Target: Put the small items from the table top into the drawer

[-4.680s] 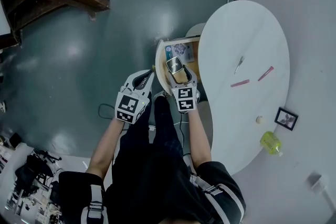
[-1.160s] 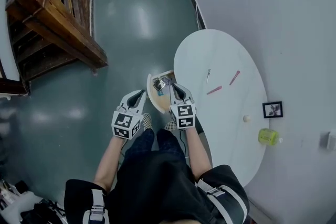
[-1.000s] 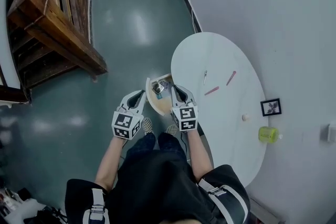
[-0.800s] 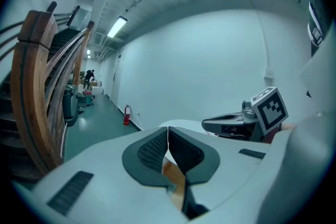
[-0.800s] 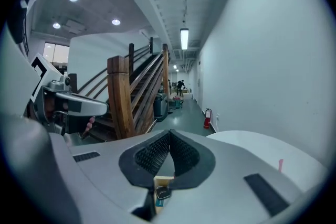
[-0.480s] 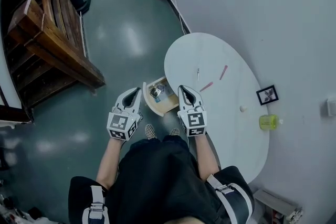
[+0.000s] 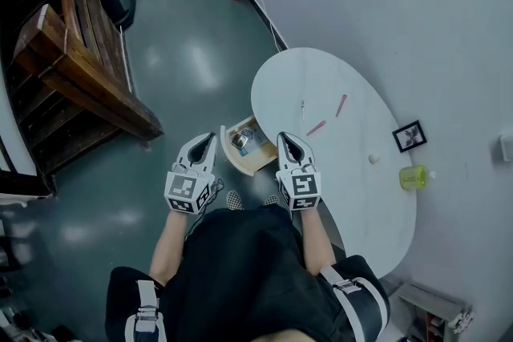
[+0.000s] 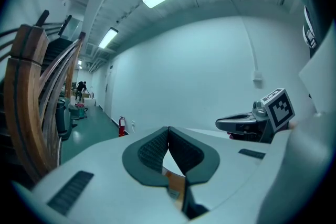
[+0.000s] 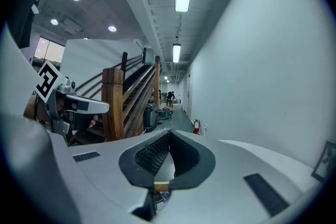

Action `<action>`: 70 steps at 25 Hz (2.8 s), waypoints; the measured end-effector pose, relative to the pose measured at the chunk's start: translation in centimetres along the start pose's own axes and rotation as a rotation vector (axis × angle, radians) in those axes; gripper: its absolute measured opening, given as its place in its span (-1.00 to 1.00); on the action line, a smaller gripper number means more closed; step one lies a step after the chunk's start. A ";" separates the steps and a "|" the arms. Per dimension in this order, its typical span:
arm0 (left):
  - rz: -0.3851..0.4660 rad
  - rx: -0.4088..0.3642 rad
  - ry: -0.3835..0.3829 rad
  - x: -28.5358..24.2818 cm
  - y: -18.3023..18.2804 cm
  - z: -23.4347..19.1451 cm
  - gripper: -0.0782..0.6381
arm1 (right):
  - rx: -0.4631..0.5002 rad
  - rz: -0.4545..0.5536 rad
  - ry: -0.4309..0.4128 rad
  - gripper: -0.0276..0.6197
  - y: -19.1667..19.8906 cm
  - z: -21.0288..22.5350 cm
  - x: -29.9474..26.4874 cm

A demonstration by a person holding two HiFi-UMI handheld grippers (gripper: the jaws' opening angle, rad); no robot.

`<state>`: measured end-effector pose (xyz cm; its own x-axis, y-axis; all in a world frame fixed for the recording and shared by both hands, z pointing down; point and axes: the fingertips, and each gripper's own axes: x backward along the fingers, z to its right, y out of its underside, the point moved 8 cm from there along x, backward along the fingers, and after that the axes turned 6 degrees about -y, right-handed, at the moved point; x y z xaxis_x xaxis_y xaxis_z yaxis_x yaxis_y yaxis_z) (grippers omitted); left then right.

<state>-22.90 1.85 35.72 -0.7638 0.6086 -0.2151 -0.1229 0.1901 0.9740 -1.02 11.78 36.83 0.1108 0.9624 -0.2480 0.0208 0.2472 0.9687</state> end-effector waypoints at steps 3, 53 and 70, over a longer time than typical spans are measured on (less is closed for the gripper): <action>-0.009 -0.020 -0.002 -0.1 0.0 0.1 -0.73 | 0.006 -0.002 0.007 -0.82 0.0 -0.1 0.1; -0.262 -0.011 0.256 -26.2 5.4 9.8 -0.73 | -0.201 -0.275 0.172 -0.82 11.2 21.6 -5.8; -0.388 0.039 0.247 -32.1 11.4 9.4 -0.73 | -0.259 -0.421 0.085 -0.82 17.9 24.7 -12.0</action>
<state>6.13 -8.29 53.04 -0.7947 0.2860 -0.5354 -0.4093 0.3989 0.8206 22.55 1.83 57.34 0.0647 0.7760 -0.6274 -0.2025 0.6258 0.7532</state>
